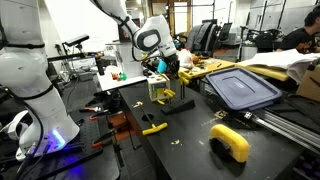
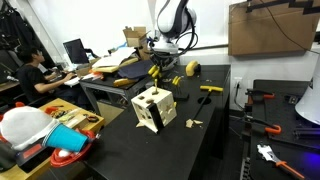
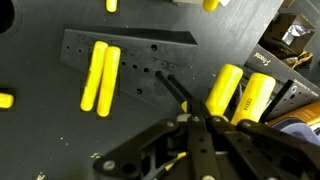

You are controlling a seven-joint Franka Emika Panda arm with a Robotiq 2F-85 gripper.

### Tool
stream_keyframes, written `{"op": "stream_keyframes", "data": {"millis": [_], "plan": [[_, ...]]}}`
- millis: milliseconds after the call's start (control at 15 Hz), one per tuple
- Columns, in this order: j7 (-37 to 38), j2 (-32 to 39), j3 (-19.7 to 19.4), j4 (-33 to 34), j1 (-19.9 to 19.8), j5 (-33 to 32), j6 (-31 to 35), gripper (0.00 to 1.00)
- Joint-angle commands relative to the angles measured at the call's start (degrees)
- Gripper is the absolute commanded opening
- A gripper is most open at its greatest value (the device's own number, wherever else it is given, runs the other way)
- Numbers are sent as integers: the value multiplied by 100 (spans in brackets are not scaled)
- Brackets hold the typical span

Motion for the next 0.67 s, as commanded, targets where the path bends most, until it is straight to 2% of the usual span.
{"op": "stream_keyframes", "data": {"millis": [0,200,600], "plan": [[167,-20,-249,-9,320,-459,309,0],[177,9,-378,-9,487,-800,322,0],[99,-192,-338,-194,498,-774,-161,0]]}}
